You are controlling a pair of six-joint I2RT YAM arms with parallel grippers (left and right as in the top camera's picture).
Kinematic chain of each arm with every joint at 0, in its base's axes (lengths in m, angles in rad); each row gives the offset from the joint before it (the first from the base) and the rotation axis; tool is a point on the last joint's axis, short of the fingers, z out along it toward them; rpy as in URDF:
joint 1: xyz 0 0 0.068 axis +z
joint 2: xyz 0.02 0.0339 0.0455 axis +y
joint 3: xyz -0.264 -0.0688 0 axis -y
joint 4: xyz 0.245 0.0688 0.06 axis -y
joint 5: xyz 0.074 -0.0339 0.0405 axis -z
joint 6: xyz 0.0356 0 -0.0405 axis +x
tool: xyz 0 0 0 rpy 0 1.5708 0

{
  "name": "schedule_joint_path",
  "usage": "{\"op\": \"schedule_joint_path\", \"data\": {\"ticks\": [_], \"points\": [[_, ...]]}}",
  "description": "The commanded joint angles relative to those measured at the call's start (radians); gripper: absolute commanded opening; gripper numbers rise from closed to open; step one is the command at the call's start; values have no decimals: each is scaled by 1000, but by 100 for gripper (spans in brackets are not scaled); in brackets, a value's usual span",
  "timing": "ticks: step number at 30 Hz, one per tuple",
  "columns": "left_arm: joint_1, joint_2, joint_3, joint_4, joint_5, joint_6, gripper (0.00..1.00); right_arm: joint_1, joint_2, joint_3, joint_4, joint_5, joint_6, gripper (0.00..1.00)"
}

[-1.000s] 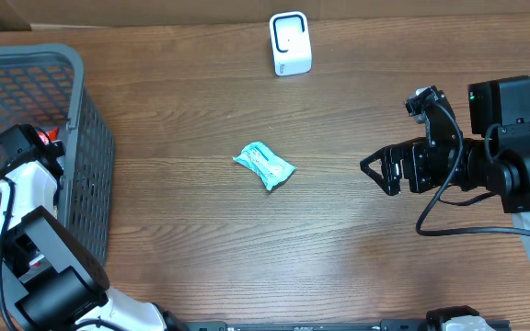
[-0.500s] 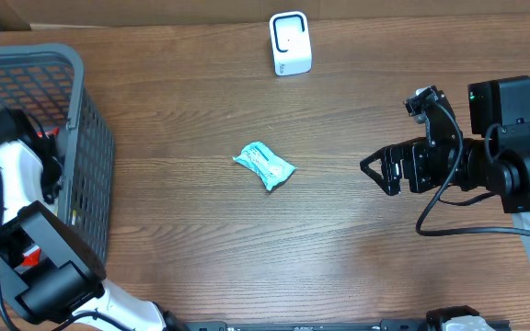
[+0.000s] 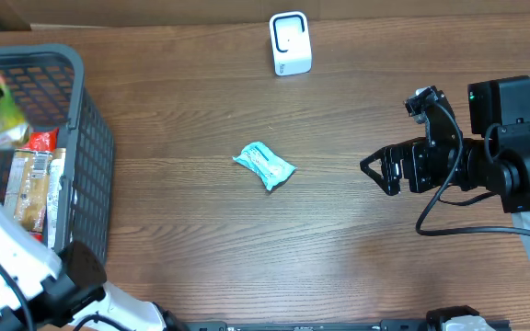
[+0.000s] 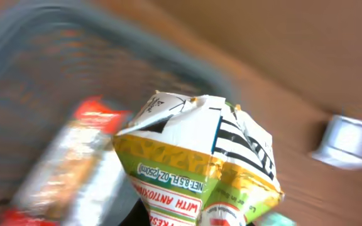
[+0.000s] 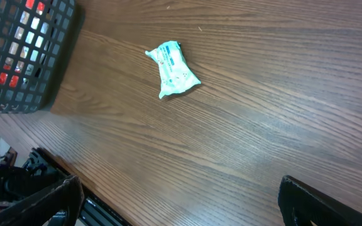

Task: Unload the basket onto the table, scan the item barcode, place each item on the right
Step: 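Carry the drink pouch out and set it beside the wipes pack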

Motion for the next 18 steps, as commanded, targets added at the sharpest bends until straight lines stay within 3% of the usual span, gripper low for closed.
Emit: {"op": "schedule_joint_path", "data": {"ticks": [1,4,6,8,11,14,18], "points": [[-64,-42,97,-92,351,-48,4,6,-3,-1,3,0,-5,100],[-187,-44,79,-119,355,-47,4,6,-3,-1,3,0,-5,100],[-358,-39,35,-119,318,-48,4,6,-3,-1,3,0,-5,100],[-674,-13,-99,-118,-43,-190,4,6,-3,-1,3,0,-5,100],[-895,8,-335,-106,-423,-535,5,6,-3,-1,3,0,-5,100],[-1003,16,-583,21,-527,-708,4,6,-3,-1,3,0,-5,100],[-1038,19,-899,325,-500,-830,4,6,-3,-1,3,0,-5,100]]}}
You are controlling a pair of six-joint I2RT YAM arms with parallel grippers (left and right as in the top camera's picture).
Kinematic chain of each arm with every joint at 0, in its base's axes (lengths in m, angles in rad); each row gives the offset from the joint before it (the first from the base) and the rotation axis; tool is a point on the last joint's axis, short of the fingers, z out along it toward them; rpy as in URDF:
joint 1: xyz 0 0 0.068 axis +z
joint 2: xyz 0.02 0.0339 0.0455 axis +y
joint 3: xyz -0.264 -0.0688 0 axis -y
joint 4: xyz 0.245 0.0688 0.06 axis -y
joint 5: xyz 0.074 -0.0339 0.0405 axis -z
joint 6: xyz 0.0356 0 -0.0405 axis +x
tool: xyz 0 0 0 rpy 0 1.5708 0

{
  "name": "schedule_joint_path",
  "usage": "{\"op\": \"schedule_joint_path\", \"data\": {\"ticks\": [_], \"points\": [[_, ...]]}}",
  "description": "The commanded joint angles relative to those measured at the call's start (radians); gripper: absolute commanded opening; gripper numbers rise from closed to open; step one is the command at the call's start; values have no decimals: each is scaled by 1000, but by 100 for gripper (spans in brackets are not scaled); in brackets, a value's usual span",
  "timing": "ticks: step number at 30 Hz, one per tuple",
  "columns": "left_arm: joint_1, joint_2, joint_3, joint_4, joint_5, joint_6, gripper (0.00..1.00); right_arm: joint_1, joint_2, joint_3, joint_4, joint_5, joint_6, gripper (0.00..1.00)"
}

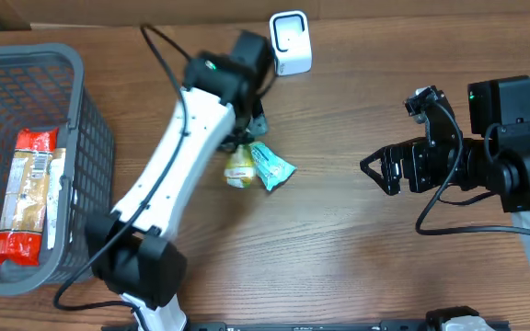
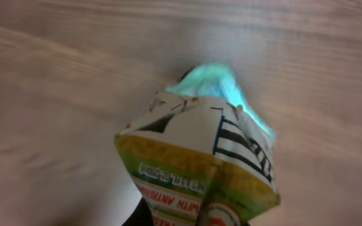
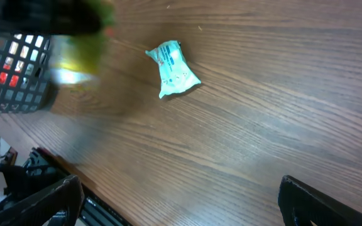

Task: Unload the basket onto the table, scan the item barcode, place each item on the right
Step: 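Carry the drink pouch out and set it beside the wipes pack, then grasp the white tube in the basket with the left gripper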

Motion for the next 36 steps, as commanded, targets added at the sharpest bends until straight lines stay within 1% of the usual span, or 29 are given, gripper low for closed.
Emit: {"op": "schedule_joint_path", "data": {"ticks": [1,2,4,5,6,7,8,9,10,11,13,14,15,16,17,18,19,20,21,23,24,25,26,27,28,29,31,33,36], "points": [[-6,-21,-182,146,-57,-188,4,6,-4,1,3,-1,-4,100],[2,-20,-258,230,-32,-214,4,6,-4,1,3,-1,-5,100],[10,-20,-364,330,-16,-251,4,6,-4,1,3,-1,-4,100],[11,-20,-394,351,-16,-258,4,6,-4,1,3,-1,-5,100],[11,-20,-432,376,-22,-257,16,6,-4,1,3,-1,-5,100],[11,-20,-456,394,-35,-256,69,6,-4,1,3,-1,-5,100],[12,-21,-454,401,-39,-221,82,6,-4,1,3,-1,-4,100],[17,-26,-426,401,-34,-137,91,6,-4,1,3,-1,-5,100],[48,-37,-264,288,-26,-36,96,6,-4,1,3,-1,-4,100],[93,-47,-84,154,-13,21,97,6,-4,1,3,-1,-5,100],[185,-55,214,-53,-9,86,98,6,-4,1,3,-1,-4,100],[242,-60,351,-146,-12,122,98,6,-4,1,3,-1,-5,100],[333,-68,502,-257,-37,145,97,6,-4,1,3,-1,-5,100],[395,-75,565,-319,-70,144,97,6,-4,1,3,-1,-4,100],[494,-100,585,-338,-71,188,95,6,-4,1,3,-1,-4,100],[610,-128,568,-338,-45,192,95,6,-4,1,3,-1,-4,100],[681,-140,554,-338,-23,192,96,6,-4,1,3,-1,-5,100],[812,-147,517,-338,14,193,96,6,-4,1,3,-1,-5,100],[903,-146,471,-333,10,197,96,6,-4,1,3,-1,-4,100],[1022,-146,330,-260,3,212,95,6,-4,1,3,-1,-5,100],[1055,-146,228,-202,0,234,95,6,-4,1,3,-1,-5,100],[1065,-146,122,-140,-8,262,94,6,-4,1,3,-1,-4,100],[1064,-146,-21,-39,-20,304,93,6,-4,1,3,-1,-4,100],[1064,-146,-167,99,-19,410,94,6,-4,1,3,-1,-5,100],[1064,-146,-252,185,-19,487,94,6,-4,1,3,-1,-5,100],[1064,-145,-371,314,-18,597,95,6,-4,1,3,-1,-4,100],[1064,-145,-536,495,-10,729,96,6,-4,1,3,-1,-5,100],[1064,-144,-641,604,-4,807,94,6,-4,1,4,-1,-5,100],[1064,-144,-736,727,-3,824,87,6,-4,1,3,-1,-5,100]]}}
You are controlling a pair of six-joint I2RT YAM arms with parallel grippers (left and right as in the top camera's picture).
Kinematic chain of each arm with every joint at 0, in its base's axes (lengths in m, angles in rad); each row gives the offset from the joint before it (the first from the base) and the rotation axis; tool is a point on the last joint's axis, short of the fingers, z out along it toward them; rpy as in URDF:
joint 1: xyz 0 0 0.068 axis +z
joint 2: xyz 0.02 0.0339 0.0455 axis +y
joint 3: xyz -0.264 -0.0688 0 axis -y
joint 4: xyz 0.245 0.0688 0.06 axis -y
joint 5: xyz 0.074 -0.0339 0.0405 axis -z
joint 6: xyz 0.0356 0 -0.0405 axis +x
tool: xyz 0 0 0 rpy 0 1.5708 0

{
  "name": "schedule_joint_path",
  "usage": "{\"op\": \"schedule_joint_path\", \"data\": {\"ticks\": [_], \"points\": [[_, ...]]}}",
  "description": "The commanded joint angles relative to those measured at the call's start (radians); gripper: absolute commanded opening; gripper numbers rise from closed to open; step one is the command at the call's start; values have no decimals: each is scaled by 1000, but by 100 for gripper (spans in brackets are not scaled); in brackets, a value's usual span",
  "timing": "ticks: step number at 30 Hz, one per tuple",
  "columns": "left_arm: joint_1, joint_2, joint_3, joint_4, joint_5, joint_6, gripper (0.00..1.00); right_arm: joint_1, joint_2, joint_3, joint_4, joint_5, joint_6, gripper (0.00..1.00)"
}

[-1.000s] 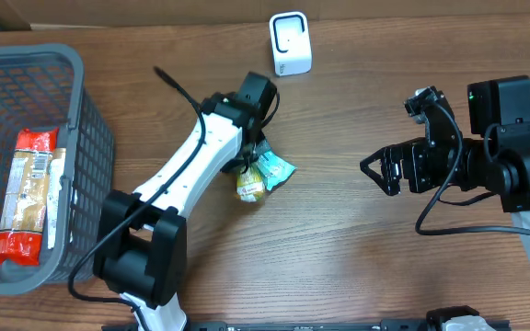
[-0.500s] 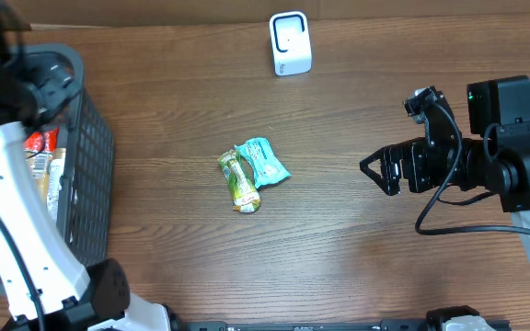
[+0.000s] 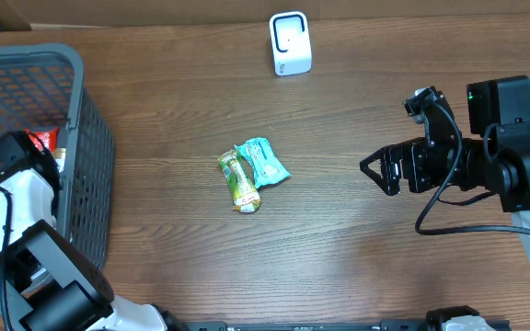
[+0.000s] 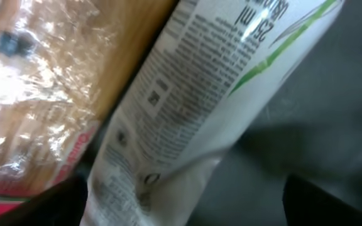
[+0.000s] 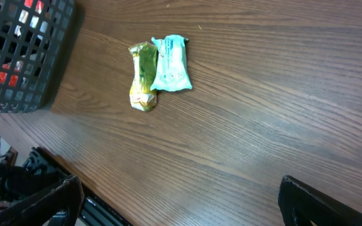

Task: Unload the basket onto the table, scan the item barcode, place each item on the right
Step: 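Grasp the white tube in the basket with the left gripper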

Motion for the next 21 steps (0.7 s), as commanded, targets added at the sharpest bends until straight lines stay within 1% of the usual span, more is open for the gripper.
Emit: {"op": "schedule_joint_path", "data": {"ticks": [1,2,4,5,6,7,8,9,10,11,12,13,14,15,17,18,19,20,21], "points": [[0,-3,-53,61,11,45,86,6,-6,3,3,-1,-5,100],[0,-2,-59,82,26,45,84,6,-6,3,3,-1,-5,100],[0,24,-60,104,26,45,86,6,-6,3,3,-1,-5,100],[-1,39,-60,105,27,45,84,6,-6,3,3,-1,-5,100],[-1,63,-60,105,42,45,79,6,-6,3,3,-1,-5,100],[-1,84,-60,104,45,45,65,6,-6,3,3,-1,-5,100],[-1,93,-57,100,45,32,7,6,-6,3,3,-1,-5,100],[-1,93,-31,71,44,26,4,6,-6,3,3,-1,-5,100],[0,93,0,36,44,13,4,6,-6,3,3,-1,-5,100],[-1,92,93,-62,45,-15,4,6,-6,3,3,-1,-5,100],[-1,92,206,-171,46,-43,4,6,-6,3,3,-1,-5,100],[-1,92,378,-321,55,-89,4,6,-6,3,3,-1,-5,100],[0,92,474,-396,66,-108,4,6,-6,3,3,-1,-5,100],[-1,92,641,-507,113,-119,4,6,-6,3,3,-1,-5,100],[-2,92,1017,-711,297,-154,4,6,-6,3,3,-1,-5,100],[-2,92,1176,-781,433,-157,4,6,-6,3,3,-1,-5,100],[-7,90,1351,-857,674,-165,4,6,-6,3,3,-1,-5,100],[-29,85,1432,-910,816,-165,4,6,-6,3,3,-1,-5,100],[-63,77,1458,-950,892,-164,4,6,-6,3,3,-1,-5,100]]}}
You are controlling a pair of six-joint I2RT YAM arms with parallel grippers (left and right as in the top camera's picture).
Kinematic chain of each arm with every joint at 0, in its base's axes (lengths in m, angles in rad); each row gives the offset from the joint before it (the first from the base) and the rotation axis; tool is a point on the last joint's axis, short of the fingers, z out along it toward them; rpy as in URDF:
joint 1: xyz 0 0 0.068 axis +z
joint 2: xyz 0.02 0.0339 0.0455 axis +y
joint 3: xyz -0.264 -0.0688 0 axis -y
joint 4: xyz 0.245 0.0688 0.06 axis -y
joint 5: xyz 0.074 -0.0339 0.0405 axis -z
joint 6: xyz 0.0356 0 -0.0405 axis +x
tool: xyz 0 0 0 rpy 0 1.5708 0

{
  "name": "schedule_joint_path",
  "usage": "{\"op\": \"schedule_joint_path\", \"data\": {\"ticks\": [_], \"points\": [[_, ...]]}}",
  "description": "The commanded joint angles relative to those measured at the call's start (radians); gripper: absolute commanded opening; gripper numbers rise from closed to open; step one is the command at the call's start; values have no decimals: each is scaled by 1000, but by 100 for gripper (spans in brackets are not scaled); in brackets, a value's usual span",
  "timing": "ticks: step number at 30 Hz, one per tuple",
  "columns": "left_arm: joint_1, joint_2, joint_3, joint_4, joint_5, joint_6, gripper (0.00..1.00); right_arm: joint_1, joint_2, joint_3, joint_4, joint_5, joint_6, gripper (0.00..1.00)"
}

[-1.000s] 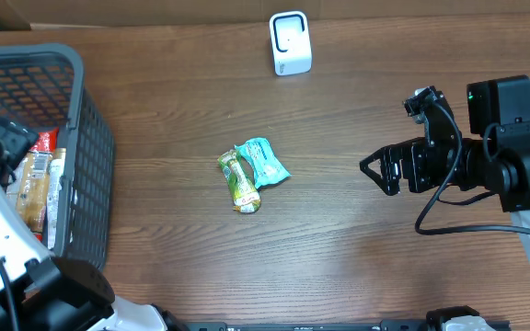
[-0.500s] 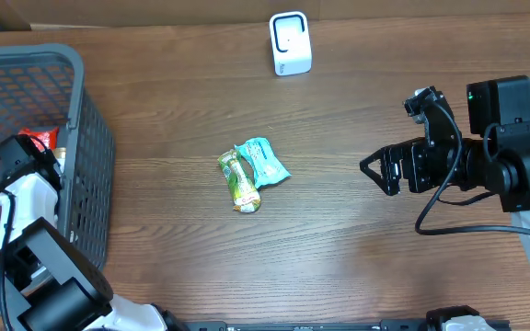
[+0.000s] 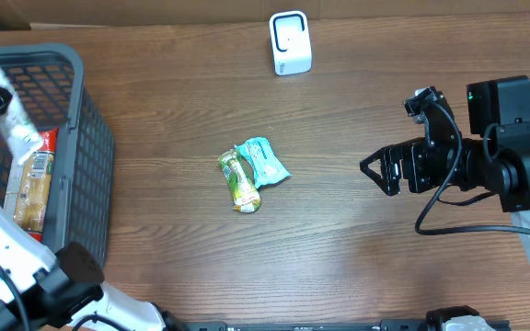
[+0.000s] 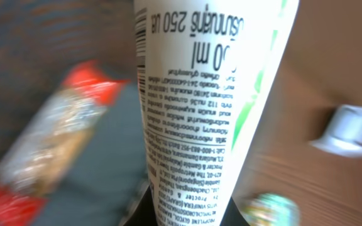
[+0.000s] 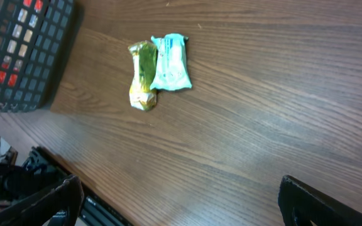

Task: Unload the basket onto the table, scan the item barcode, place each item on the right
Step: 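Grasp the white tube in the basket with the left gripper, then place the white tube on the table left of the drink pouch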

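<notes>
My left gripper (image 4: 184,216) is shut on a white tube (image 4: 200,94) with green stripes and small black print, held up over the grey basket (image 3: 76,138) at the far left. In the overhead view the tube (image 3: 12,124) hangs below the left gripper. The white scanner (image 3: 290,43) stands at the table's back edge. A yellow-green pouch (image 3: 238,181) and a teal packet (image 3: 267,162) lie side by side mid-table. My right gripper (image 3: 380,173) is open at the right, empty.
A red and clear snack packet (image 3: 30,179) lies in the basket. The right wrist view shows the pouch (image 5: 142,75), the teal packet (image 5: 170,63) and a basket corner (image 5: 17,50). Bare wooden table (image 3: 385,257) spreads between the packets and the right arm.
My left gripper was open low in the basket around the white tube. Now it is shut on that tube and stands higher, above the basket. The right arm and the table items are unchanged.
First my left gripper held the yellow-green pouch over the basket. Then it held the pouch over the table beside the teal packet. Later the pouch lay next to that packet and the gripper was in the basket. Now it holds the white tube.
</notes>
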Motion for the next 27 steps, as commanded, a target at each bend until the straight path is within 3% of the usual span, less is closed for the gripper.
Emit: {"op": "schedule_joint_path", "data": {"ticks": [1,2,3,4,5,7,8,10,13,17,21,24,27], "points": [[-110,-39,110,-85,378,-13,4,5,-6,6,3,0,-5,100],[-269,-38,80,-112,320,58,4,5,-6,6,3,0,-4,100],[-348,-38,56,-111,263,56,4,5,-6,6,3,0,-4,100],[-512,-35,-18,-111,74,16,4,5,-6,6,3,0,-4,100],[-668,-35,-140,-111,-208,-116,4,5,-6,6,3,0,-5,100],[-820,-35,-370,-84,-545,-433,4,5,-6,6,3,0,-5,100],[-854,-35,-469,-46,-589,-524,4,5,-6,6,3,0,-5,100],[-885,-35,-720,123,-576,-610,4,5,-6,6,3,0,-5,100],[-865,-35,-1165,566,-552,-702,4,5,-6,6,3,0,-4,100],[-880,-35,-1370,903,-407,-598,10,5,-6,6,3,0,-5,100],[-980,-35,-1416,1077,-294,-372,27,5,-6,6,3,0,-5,100],[-1036,-35,-1410,1101,-304,-257,45,5,-6,6,3,0,-4,100],[-1038,-37,-1350,1046,-306,-231,58,5,-6,6,3,0,-5,100]]}}
